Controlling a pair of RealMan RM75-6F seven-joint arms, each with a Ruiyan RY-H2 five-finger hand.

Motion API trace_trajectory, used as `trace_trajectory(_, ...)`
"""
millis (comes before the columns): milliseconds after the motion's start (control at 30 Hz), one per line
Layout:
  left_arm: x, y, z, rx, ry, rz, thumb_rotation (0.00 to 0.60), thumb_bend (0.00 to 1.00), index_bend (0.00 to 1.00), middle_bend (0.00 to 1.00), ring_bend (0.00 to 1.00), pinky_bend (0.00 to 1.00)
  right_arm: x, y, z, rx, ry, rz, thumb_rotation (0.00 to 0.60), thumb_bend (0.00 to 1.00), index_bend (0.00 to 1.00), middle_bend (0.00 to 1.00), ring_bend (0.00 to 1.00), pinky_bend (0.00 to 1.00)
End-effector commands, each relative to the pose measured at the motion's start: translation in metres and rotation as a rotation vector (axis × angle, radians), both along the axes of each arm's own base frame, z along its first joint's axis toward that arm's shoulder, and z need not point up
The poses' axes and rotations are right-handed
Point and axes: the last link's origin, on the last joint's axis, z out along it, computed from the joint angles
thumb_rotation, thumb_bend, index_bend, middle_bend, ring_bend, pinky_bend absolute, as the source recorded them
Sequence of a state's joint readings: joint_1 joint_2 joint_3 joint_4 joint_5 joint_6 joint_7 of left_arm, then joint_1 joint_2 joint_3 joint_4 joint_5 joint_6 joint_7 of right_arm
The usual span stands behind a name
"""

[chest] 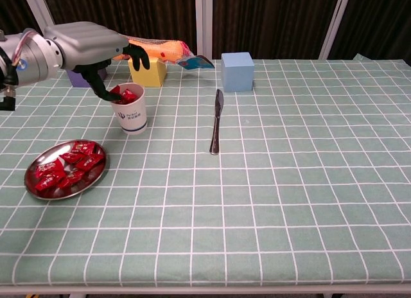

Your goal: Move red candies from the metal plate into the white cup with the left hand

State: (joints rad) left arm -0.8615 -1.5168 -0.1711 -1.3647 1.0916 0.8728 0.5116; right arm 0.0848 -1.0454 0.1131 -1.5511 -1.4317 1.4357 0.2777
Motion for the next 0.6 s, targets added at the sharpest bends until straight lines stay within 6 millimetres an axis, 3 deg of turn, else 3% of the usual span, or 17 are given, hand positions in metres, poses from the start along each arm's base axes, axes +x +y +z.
trace_trajectory(33,-0.003,-0.002,0.008,0.016,-0.044,0.029,0.600,0.27,0.28,0.35,0.92,1.00,0.000,0.000,0.000,0.000,0.001,0.001,0.600,0.11,0.12,0.19,0.09,0.42)
trace_trajectory(133,-0.014,-0.013,0.026,0.052,-0.097,0.047,0.600,0.27,0.28,0.35,0.92,1.00,0.001,-0.001,0.000,0.002,0.001,0.006,0.600,0.11,0.12,0.19,0.09,0.42)
trace_trajectory(333,-0.050,-0.052,0.060,0.120,-0.158,0.059,0.600,0.27,0.32,0.36,0.92,1.00,0.004,-0.004,-0.002,0.013,-0.002,0.022,0.600,0.11,0.12,0.19,0.09,0.42)
trace_trajectory(467,-0.074,-0.082,0.060,0.088,-0.134,0.058,0.600,0.27,0.39,0.44,0.92,1.00,0.005,-0.004,-0.003,0.015,0.001,0.028,0.600,0.11,0.12,0.19,0.09,0.42)
trace_trajectory(600,-0.088,-0.108,0.042,0.004,-0.082,0.042,0.600,0.27,0.41,0.45,0.92,1.00,0.008,-0.003,-0.003,0.016,0.002,0.034,0.600,0.11,0.12,0.19,0.09,0.42)
